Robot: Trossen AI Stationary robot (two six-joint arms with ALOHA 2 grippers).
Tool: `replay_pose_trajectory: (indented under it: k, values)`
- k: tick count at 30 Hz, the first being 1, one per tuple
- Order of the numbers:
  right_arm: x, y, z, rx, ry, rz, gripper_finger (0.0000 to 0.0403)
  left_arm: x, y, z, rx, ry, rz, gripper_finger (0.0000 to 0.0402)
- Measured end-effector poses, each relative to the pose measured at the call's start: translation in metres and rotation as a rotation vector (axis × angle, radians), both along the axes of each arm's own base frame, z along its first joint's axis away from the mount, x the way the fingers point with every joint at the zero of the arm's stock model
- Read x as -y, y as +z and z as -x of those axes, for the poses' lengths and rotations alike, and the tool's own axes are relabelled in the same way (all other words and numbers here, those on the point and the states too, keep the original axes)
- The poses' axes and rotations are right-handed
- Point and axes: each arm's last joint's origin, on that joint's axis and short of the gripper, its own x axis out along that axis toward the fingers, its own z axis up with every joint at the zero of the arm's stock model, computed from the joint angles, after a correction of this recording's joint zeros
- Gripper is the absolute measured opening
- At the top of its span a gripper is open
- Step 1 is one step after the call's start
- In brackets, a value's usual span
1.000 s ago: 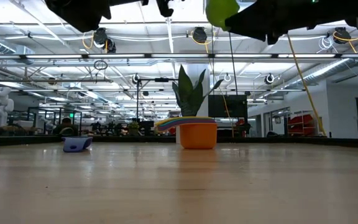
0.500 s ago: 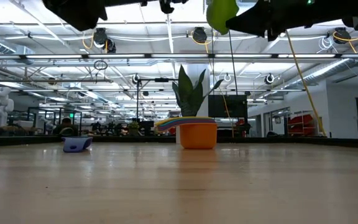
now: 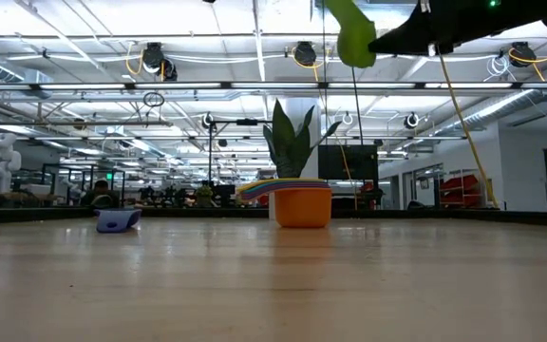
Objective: Nest measuring cups in basket
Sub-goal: Stack the green measuring cup on the yellow measuring cup
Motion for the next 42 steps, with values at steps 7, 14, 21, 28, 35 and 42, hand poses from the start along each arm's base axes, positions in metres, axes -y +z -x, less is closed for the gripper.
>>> replay_pose_trajectory:
  k: [7,14,21,28,35,42]
  values:
    - [0.000,-0.002,0.000,-0.018,-0.021,0.008,0.0000,-0.018,0.010,0.018,-0.125,-0.088,0.255,0.0214]
    - [0.002,-0.004,0.000,-0.037,-0.049,0.018,0.0000,-0.030,0.003,0.017,-0.197,-0.233,0.403,0.0214]
    - [0.004,-0.006,0.000,-0.061,-0.058,0.023,0.0000,-0.041,-0.011,0.006,-0.249,-0.281,0.415,0.0214]
    - [0.004,-0.008,0.000,-0.076,-0.056,0.029,0.0000,-0.048,-0.013,0.000,-0.235,-0.343,0.425,0.0214]
    - [0.004,-0.008,0.000,-0.088,-0.028,0.036,0.0000,-0.050,-0.017,-0.004,-0.240,-0.338,0.409,0.0214]
    - [0.004,-0.011,0.000,-0.109,-0.032,0.035,0.0000,-0.061,-0.028,-0.014,-0.233,-0.358,0.402,0.0214]
